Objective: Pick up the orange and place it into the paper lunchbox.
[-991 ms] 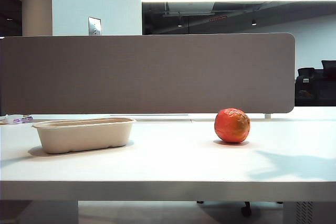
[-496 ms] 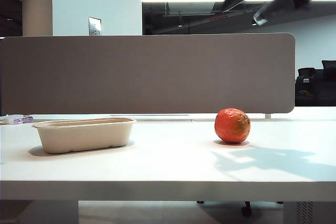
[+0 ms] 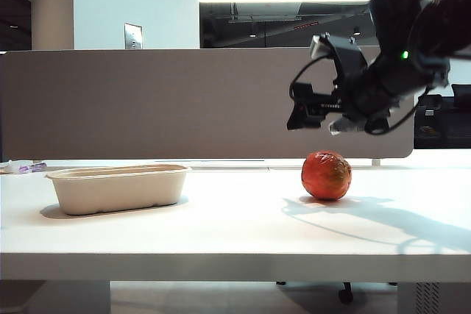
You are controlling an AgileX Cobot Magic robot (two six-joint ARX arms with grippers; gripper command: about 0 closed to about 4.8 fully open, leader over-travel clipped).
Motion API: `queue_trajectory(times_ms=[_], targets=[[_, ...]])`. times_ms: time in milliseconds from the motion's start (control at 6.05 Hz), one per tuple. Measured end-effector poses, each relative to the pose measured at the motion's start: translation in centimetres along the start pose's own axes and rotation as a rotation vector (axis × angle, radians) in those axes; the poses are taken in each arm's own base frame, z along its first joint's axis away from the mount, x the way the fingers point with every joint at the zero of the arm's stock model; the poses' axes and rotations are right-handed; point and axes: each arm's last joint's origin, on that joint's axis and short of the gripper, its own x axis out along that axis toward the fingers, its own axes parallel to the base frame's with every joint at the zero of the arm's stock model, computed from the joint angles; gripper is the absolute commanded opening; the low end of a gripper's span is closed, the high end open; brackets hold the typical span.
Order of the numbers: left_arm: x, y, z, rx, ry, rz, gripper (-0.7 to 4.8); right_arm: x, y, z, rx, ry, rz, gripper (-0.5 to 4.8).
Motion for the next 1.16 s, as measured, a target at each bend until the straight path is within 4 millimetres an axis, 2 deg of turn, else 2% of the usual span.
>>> queue_trajectory(times_ms=[165, 496, 661, 1156], targets=[[0.0, 0.0, 0.0, -0.019, 0.001, 0.0, -0.05, 1.9, -1.1, -1.7, 0.018, 0.033, -0.024, 4.79], [0.0, 0.0, 0.0, -0.019, 0.001, 0.0, -0.05, 3.0, -1.3, -3.5, 0.031, 0.092, -0.024, 4.79], [0.0, 0.0, 0.0, -0.019, 0.0, 0.0, -0.05, 3.0, -1.3, -3.9, 0.035, 0.115, -0.024, 2.9], [0.0, 0.0, 0.0, -0.019, 0.001, 0.0, -0.05, 3.0, -1.3, -4.2, 0.044, 0.146, -0.025, 2.91]])
